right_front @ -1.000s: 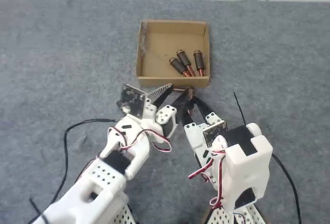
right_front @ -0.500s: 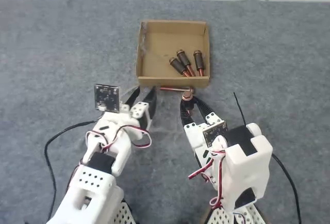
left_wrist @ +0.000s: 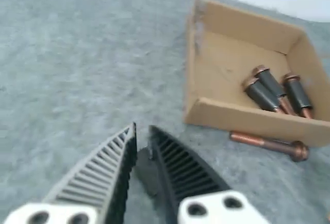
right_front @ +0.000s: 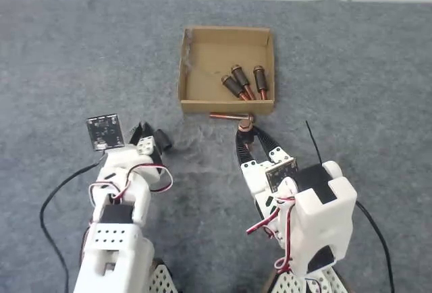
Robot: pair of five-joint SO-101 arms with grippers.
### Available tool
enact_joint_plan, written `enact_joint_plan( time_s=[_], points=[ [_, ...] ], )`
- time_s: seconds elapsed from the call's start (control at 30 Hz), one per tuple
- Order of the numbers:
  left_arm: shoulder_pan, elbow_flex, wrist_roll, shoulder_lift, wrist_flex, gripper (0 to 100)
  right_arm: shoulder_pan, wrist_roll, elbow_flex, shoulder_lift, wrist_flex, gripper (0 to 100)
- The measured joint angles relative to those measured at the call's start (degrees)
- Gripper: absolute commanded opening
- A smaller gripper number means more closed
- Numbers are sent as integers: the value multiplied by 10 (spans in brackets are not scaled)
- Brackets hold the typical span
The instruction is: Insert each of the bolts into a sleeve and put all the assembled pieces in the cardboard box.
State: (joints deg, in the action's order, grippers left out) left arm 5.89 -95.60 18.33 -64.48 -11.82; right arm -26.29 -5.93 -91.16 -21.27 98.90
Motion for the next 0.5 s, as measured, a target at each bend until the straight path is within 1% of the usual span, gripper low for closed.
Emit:
enact_joint_plan(
  time_s=[0.17,0.23,0.3,0.43,0.5],
  points=[
    [23,-2,0,0,-1,11,0,0,0,0,0,6],
    [25,-2,0,0,-19,11,0,0,0,0,0,6],
    [26,0,1,0,-52,11,0,0,0,0,0,6],
    [26,25,1,0,-149,11,0,0,0,0,0,6],
    [26,32,1,0,-179,11,0,0,0,0,0,6]
  ],
)
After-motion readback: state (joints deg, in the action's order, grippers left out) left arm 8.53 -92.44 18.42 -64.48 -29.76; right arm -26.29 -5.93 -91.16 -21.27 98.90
